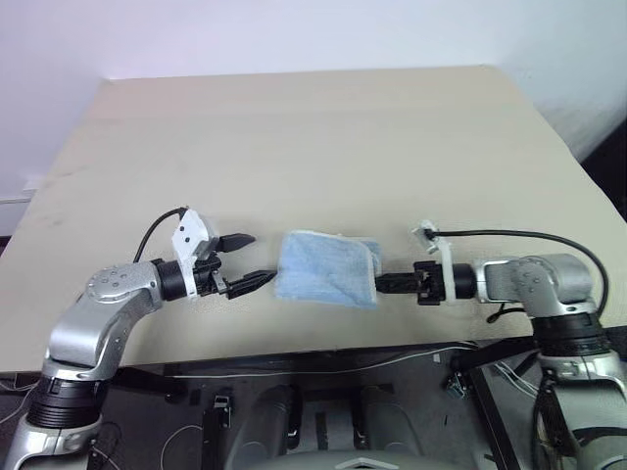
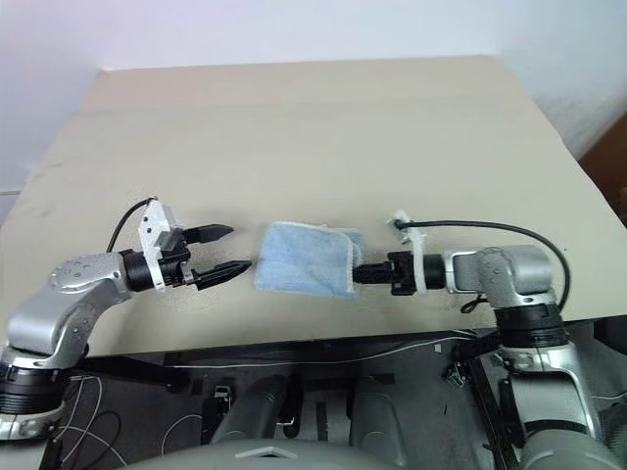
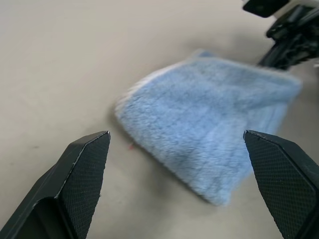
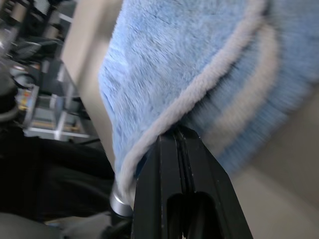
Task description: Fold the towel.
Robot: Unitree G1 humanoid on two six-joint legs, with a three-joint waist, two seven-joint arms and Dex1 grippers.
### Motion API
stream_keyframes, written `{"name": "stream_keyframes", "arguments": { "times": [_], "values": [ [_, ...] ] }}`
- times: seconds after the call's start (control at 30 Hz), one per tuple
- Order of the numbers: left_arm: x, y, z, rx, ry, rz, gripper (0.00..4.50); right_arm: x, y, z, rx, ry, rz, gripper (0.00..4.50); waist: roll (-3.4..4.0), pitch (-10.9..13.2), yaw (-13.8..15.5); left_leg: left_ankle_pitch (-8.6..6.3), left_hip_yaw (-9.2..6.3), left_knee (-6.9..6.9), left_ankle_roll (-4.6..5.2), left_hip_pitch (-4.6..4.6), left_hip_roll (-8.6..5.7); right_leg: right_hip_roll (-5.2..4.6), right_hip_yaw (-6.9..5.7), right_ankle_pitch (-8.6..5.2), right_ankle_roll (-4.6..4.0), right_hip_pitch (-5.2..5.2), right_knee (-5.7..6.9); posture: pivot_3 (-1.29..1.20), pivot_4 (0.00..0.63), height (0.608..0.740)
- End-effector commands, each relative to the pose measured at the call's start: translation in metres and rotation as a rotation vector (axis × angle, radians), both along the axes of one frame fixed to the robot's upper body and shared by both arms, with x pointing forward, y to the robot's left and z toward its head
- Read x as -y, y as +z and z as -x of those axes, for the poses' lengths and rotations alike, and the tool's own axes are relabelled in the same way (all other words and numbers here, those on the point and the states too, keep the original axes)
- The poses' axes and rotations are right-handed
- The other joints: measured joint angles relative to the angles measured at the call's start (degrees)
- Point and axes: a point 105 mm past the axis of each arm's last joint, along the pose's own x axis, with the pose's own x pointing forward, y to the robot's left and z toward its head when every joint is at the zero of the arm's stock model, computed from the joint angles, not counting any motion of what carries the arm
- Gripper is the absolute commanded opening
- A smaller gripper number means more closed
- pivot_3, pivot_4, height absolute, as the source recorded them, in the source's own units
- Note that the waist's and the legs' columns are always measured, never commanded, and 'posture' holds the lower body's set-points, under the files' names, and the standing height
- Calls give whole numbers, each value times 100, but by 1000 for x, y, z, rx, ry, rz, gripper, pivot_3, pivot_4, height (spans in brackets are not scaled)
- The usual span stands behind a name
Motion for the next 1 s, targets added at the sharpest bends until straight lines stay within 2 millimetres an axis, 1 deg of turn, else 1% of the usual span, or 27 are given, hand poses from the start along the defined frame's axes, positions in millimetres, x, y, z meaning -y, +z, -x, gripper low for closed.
{"name": "stream_keyframes", "arguments": {
  "times": [0.03, 0.1, 0.13, 0.23, 0.5, 0.57, 0.63, 0.67, 0.83, 0.9, 1.0],
  "values": [
    [2, 9, 1, 53, 1, 2, 4500, -10, 17, -9, 0, -9, -104, 9, 0, 0, -5, 0, 0, 1, 0, -3, 0, 0, 0, 0, 0, -3, 0, 0, 150, 740],
    [2, 8, 1, 51, 4, 4, 4500, -13, 18, -12, -15, -21, -125, 9, 0, 0, -8, 0, 0, 0, 0, -6, 0, 1, 0, 3, 4, -5, 0, 0, 150, 740],
    [2, 8, 1, 52, 7, -1, 4500, -12, 16, -13, -15, -30, -108, 9, 0, 0, -9, 0, 0, 0, 0, -7, 0, 1, -1, 4, 7, -6, 1, 0, 150, 740],
    [0, 4, 3, 49, 13, -20, 4500, -1, 12, -16, -10, -59, -66, 9, 0, 0, 6, 0, 0, 0, 0, -8, -1, 1, -2, 5, 8, -7, 0, 0, 150, 740],
    [-3, 0, 3, 38, 27, -21, 4500, 29, 21, -18, 6, -113, -41, 9, 0, 0, 6, -1, 0, 2, 1, -10, -2, 0, -2, 1, 1, -8, -1, 0, 150, 740],
    [-3, -2, 2, 35, 29, -22, 4500, 33, 31, -23, 2, -138, -93, 9, 0, 0, -14, -1, 0, 0, 1, -10, -1, 1, -2, 1, 1, -9, 0, 0, 150, 740],
    [-2, -3, 1, 31, 30, -21, 4500, 31, 43, -24, 4, -134, -168, 9, 1, 0, -27, -1, 1, 1, 1, -10, -1, 1, -1, 2, 2, -8, 0, 0, 150, 740],
    [-1, -4, 1, 30, 27, -20, 4500, 27, 45, -23, -2, -123, -185, 9, 1, 0, -33, -1, 1, 2, 1, -10, -1, 1, -1, 2, 2, -8, 0, 0, 150, 740],
    [6, 2, 1, 7, 27, 64, 4500, 13, 41, -22, -84, -127, -256, 9, 0, 0, -47, -1, 0, 1, 2, -11, -1, 1, -2, 5, 7, -8, 0, 0, 150, 740],
    [6, -2, 1, 7, 28, 38, 4500, 11, 41, -25, -107, -154, -289, 9, 0, 0, -64, -1, 1, 3, 2, -14, -1, 1, -2, 10, 16, -10, 1, 0, 150, 740],
    [6, -8, 3, 0, 22, 13, 4500, 12, 40, -32, -85, -215, -299, 9, 0, -1, -79, 0, 0, 4, 2, -18, -3, 0, -2, 11, 18, -13, 2, 0, 150, 740]
  ]
}}
